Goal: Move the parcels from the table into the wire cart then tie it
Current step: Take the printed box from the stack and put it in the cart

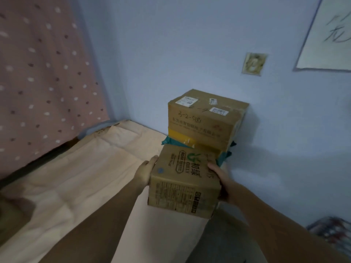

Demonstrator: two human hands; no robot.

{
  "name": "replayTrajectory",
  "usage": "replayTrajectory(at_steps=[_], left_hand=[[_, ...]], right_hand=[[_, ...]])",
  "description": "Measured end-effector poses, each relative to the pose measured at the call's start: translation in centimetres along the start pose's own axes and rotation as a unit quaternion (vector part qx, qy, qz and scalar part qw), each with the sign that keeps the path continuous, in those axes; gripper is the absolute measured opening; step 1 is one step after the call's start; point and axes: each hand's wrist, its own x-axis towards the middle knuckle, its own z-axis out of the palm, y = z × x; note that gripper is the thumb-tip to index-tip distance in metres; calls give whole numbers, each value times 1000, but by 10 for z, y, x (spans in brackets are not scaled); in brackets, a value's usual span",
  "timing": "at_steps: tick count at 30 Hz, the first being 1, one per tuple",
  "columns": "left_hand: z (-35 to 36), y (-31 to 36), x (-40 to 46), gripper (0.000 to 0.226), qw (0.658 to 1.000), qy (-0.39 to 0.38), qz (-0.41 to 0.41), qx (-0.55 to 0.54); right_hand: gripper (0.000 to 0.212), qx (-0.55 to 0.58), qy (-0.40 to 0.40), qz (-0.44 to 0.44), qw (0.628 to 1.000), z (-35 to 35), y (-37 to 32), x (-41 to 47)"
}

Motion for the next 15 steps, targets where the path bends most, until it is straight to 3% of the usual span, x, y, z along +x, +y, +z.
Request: replayTrajectory(at_steps=[5, 12, 15], left_hand=[[39, 18, -73, 76, 985, -157, -21, -66], [124, 61, -146, 71, 974, -219, 2, -56], [167, 73, -173, 66, 948, -306, 12, -83]], right_hand=[[85, -15, 3, -55, 998, -40, -2, -88], [73, 36, 104, -141, 984, -117, 1, -209], [68, 100, 122, -184, 970, -144, 15, -261]])
